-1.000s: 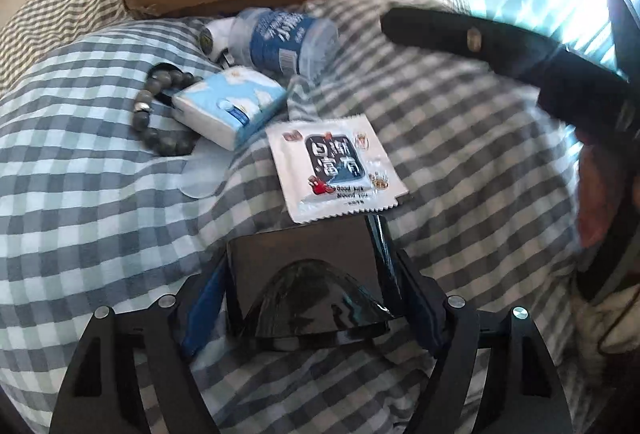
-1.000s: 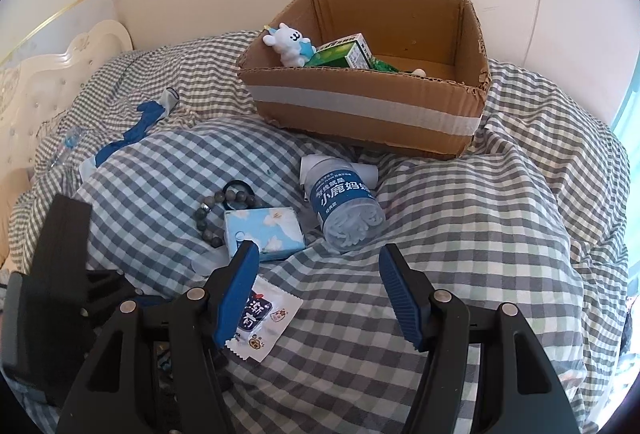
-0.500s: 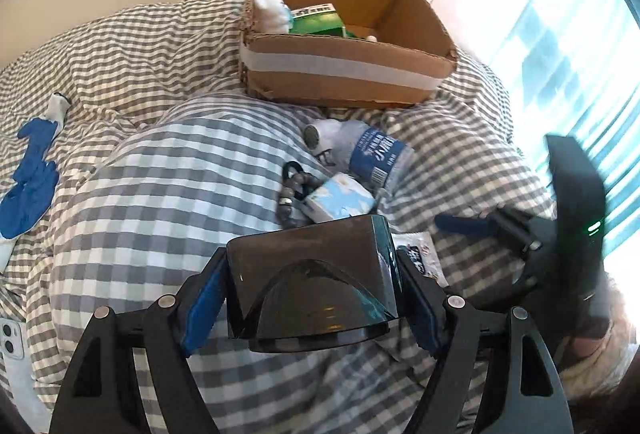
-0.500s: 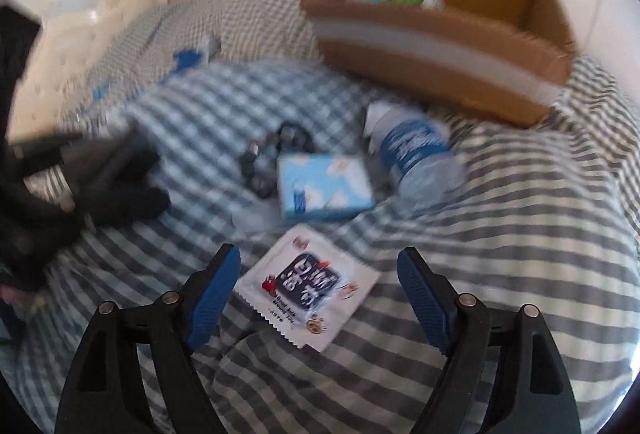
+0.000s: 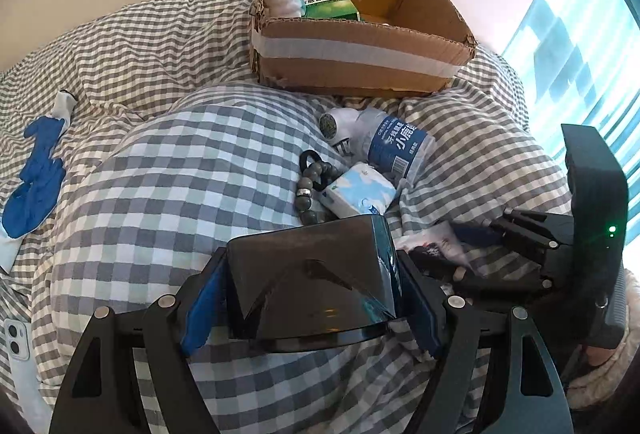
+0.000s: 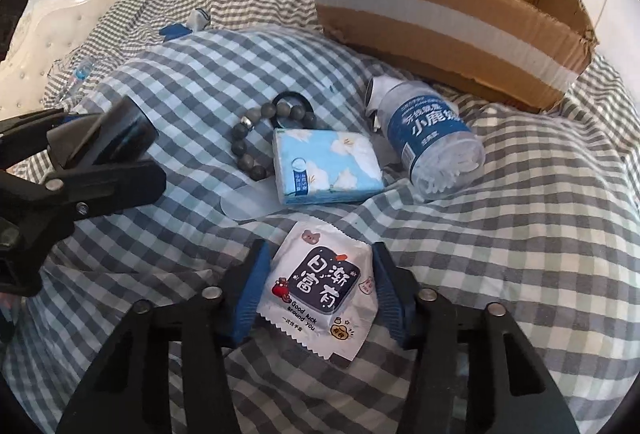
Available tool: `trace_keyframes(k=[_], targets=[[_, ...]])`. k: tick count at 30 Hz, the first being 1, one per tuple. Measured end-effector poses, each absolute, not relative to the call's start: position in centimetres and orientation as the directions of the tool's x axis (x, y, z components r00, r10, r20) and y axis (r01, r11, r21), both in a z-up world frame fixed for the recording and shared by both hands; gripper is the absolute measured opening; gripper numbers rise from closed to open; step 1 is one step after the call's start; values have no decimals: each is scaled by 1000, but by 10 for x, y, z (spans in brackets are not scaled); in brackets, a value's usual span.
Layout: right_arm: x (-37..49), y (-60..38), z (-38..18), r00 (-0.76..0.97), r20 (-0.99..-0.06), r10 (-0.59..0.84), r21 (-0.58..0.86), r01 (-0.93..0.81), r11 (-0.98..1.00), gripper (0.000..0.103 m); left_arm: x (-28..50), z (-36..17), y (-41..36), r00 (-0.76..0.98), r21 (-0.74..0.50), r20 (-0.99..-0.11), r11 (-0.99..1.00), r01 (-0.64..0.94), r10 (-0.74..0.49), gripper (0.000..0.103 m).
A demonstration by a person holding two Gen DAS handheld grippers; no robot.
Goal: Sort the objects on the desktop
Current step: 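Grasp the black plastic item with the left gripper while the right gripper grasps the white snack packet, then carry the black item and snack packet into the cardboard box and release both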
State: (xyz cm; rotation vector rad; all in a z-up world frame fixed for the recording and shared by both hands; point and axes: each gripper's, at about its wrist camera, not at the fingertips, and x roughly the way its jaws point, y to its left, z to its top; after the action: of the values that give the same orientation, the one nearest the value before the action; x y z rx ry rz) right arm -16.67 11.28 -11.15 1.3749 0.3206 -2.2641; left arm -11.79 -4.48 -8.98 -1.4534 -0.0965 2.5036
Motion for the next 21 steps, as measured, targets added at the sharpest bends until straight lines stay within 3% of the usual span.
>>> trace_keyframes(k=[1, 8, 9, 11, 13, 16, 21], targets=[[-166, 113, -110, -389, -881, -271, 41, 507, -861, 21, -118, -90, -44, -473, -178, -847, -968, -177, 242, 80], [-161, 113, -109, -383, -882, -275, 40, 519, -854, 21, -115, -93, -43, -470, -170, -850, -968, -184, 238, 80], [-160, 113, -108, -371, -882, -291, 59, 525, -849, 23, -115, -93, -43, -471, -171, -849, -968, -183, 239, 80], [-157, 112, -108, -351, -880, -321, 91, 537, -839, 43, -115, -94, -43, -470, -170, -850, -969, -181, 237, 80], [-152, 108, -110, -341, -881, -328, 96, 550, -829, 44, -115, -95, -43, -470, -172, -850, -969, -180, 238, 80], [-149, 102, -112, -351, -884, -308, 67, 556, -828, 23, -115, -96, -44, -470, -171, -850, -969, -181, 238, 80], [-146, 104, -104, -369, -865, -340, 83, 563, -822, 12, -114, -96, -44, -469, -174, -850, -968, -181, 240, 80]])
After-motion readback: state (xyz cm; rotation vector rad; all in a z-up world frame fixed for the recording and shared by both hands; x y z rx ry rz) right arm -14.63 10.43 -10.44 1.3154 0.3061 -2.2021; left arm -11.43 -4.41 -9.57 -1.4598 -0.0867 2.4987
